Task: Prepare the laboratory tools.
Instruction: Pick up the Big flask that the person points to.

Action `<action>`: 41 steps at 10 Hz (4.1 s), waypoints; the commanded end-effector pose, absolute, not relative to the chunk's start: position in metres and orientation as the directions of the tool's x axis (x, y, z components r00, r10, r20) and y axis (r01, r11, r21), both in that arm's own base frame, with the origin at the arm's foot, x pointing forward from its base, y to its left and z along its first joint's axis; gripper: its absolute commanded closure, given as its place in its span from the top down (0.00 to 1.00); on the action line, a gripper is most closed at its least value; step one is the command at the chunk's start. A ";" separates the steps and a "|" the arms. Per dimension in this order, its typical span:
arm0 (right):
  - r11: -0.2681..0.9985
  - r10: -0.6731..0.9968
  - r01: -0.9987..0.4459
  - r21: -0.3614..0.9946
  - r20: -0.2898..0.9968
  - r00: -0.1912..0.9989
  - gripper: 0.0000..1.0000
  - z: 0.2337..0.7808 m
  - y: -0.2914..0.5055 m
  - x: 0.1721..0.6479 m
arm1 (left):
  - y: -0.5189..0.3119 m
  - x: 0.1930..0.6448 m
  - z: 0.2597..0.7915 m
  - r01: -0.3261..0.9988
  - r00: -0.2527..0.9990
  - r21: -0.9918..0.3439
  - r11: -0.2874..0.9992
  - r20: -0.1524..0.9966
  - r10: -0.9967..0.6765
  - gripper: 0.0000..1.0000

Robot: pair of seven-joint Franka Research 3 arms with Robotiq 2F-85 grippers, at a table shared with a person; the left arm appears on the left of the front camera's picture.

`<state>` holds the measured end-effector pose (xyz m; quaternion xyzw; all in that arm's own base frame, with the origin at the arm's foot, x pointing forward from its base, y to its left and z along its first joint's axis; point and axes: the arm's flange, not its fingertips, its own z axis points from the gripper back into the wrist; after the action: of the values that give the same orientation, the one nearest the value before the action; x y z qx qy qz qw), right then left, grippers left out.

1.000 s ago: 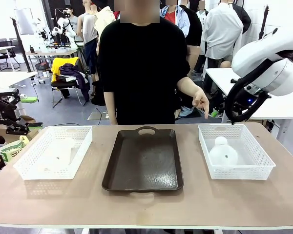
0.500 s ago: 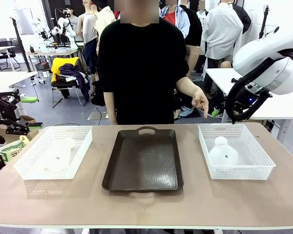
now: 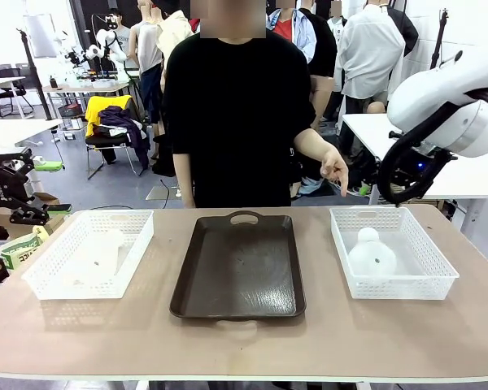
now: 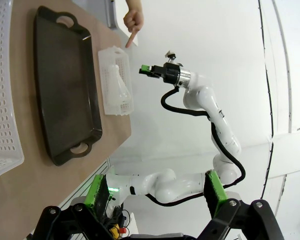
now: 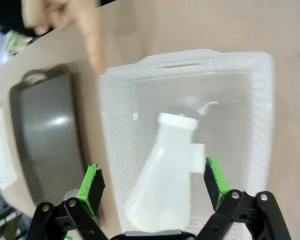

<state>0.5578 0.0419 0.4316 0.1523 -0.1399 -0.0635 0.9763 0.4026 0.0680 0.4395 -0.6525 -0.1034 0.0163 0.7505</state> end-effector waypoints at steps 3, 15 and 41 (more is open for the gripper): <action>0.909 -0.389 0.413 -0.064 0.230 0.892 1.00 0.462 0.063 0.543 | 0.069 0.403 0.440 0.126 0.976 -0.981 0.149 0.149 0.160 1.00; 0.921 -0.378 0.387 -0.052 0.124 0.917 1.00 0.377 0.112 0.576 | 0.069 0.403 0.440 0.126 0.976 -0.981 0.149 0.149 0.160 1.00; 0.944 -0.311 0.312 -0.104 0.030 0.950 0.00 0.321 0.105 0.611 | 0.069 0.403 0.440 0.126 0.976 -0.981 0.149 0.149 0.160 1.00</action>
<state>0.6031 0.1030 0.3197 -0.0450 -0.0103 -0.1701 0.9844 0.4027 0.0679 0.4395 -0.6523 -0.1034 0.0163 0.7507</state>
